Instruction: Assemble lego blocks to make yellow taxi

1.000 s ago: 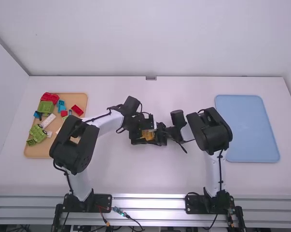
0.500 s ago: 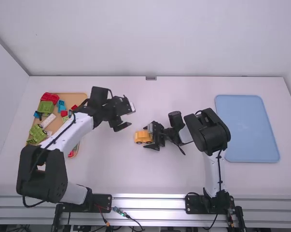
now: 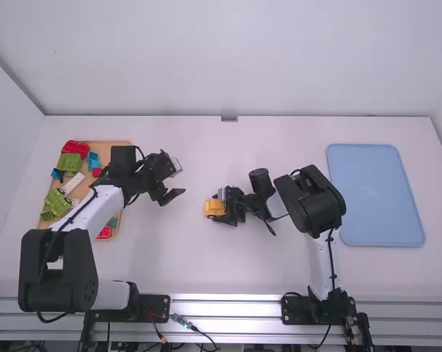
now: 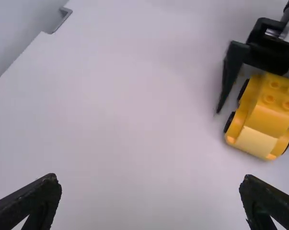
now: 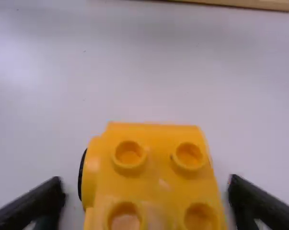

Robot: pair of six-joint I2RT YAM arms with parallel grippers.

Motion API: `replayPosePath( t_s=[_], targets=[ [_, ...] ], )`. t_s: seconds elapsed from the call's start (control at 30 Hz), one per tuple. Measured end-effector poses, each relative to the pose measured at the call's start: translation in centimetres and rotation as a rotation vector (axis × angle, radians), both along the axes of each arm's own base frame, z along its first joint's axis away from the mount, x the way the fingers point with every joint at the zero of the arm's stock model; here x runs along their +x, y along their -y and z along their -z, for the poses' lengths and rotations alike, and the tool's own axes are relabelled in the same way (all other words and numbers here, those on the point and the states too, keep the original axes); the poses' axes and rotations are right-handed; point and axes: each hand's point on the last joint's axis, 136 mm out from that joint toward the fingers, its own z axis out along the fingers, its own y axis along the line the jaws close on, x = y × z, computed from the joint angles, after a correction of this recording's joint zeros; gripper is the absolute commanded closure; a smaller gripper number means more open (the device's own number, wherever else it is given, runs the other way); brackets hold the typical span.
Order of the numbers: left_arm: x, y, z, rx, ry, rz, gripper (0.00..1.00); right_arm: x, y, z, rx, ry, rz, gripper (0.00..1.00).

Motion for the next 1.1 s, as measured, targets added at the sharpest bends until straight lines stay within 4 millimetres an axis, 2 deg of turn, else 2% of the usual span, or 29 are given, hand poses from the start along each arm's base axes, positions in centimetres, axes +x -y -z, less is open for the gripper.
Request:
replayPosePath(
  t_s=[0.1, 0.2, 0.27, 0.43, 0.53, 0.63, 0.73, 0.83, 0.87, 0.9, 0.93, 1.0, 1.03, 1.07, 1.1],
  targets=[
    [0.2, 0.0, -0.1, -0.012, -0.002, -0.014, 0.01, 0.1, 0.0, 0.1, -0.003, -0.010, 0.007, 0.51],
    [0.2, 0.0, -0.1, -0.018, -0.008, -0.021, 0.01, 0.1, 0.0, 0.0, -0.004, -0.019, 0.014, 0.52],
    [0.2, 0.0, -0.1, -0.022, -0.013, -0.026, 0.01, 0.4, 0.0, 0.0, -0.005, -0.019, 0.021, 0.58],
    [0.2, 0.0, -0.1, -0.031, -0.022, -0.035, 0.01, 1.1, 0.0, -0.1, -0.009, -0.020, 0.046, 0.61],
    [0.2, 0.0, -0.1, -0.031, -0.022, -0.035, 0.01, 2.6, 0.7, -0.5, -0.002, -0.018, 0.102, 0.60],
    [0.2, 0.0, -0.1, -0.031, -0.022, -0.035, 0.01, 5.0, 2.7, -0.9, -0.015, -0.011, 0.210, 0.58],
    [0.2, 0.0, -0.2, -0.032, -0.021, -0.036, 0.01, 7.2, 5.8, -2.6, -0.036, 0.022, 0.339, 0.58],
    [0.8, 0.0, -0.7, -0.046, 0.000, -0.053, 0.01, 9.6, 9.9, -6.2, -0.042, 0.090, 0.508, 0.59],
    [1.2, 0.0, -1.0, -0.054, 0.017, -0.061, 0.01, 10.8, 12.5, -8.3, -0.041, 0.134, 0.604, 0.59],
    [1.3, 0.0, -1.1, -0.056, 0.026, -0.063, 0.01, 11.2, 13.7, -9.2, -0.039, 0.153, 0.645, 0.59],
    [1.4, 0.0, -1.2, -0.060, 0.035, -0.067, 0.01, 11.9, 16.2, -10.9, -0.040, 0.191, 0.732, 0.59],
    [1.4, 0.0, -0.9, -0.064, 0.044, -0.072, 0.01, 12.4, 20.8, -13.0, -0.051, 0.242, 0.879, 0.59],
    [1.4, 0.0, -0.7, -0.069, 0.047, -0.076, 0.01, 12.4, 22.5, -13.4, -0.058, 0.252, 0.930, 0.59],
    [1.4, 0.0, -0.6, -0.077, 0.053, -0.084, 0.01, 12.1, 25.7, -13.9, -0.072, 0.258, 1.030, 0.60],
    [1.4, 0.0, -0.6, -0.083, 0.056, -0.091, 0.01, 11.9, 27.4, -14.0, -0.079, 0.255, 1.083, 0.60]
  ],
)
